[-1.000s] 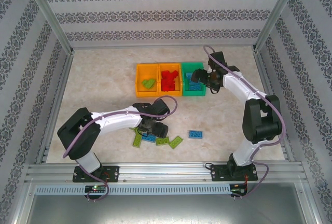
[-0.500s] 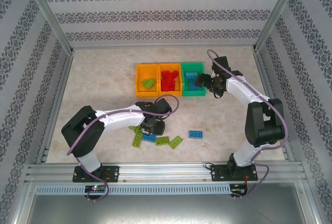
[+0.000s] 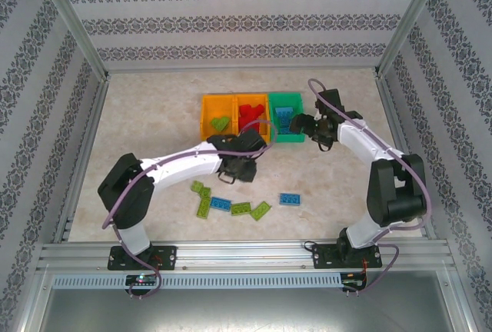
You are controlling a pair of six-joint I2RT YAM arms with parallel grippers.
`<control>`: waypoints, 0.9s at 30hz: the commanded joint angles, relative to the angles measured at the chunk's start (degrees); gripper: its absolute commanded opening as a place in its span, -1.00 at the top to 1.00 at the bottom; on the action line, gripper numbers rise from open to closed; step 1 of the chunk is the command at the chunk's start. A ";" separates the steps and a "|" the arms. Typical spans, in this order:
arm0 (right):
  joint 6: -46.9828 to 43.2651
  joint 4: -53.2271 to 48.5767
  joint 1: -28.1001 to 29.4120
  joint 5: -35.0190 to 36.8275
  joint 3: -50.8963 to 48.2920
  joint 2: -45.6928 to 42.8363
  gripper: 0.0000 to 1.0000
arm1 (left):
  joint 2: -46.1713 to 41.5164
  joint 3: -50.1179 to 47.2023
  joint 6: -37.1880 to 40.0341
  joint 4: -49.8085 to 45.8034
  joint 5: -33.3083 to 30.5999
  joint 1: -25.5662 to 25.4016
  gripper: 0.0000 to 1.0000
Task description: Sort the legos into containers by color
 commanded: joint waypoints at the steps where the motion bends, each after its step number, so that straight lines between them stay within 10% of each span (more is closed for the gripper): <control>1: -2.12 1.33 -0.82 -0.43 -3.92 -4.14 -0.82 | 4.92 9.96 5.83 -2.77 -0.48 1.28 0.45; 14: 0.62 -3.56 -1.08 -1.64 -18.03 -16.68 -0.77 | 34.25 59.07 10.80 -10.56 7.18 8.56 0.43; 27: 7.89 -6.90 7.27 -3.40 -25.08 -23.81 -0.77 | 40.86 63.23 7.79 0.08 10.80 10.57 0.18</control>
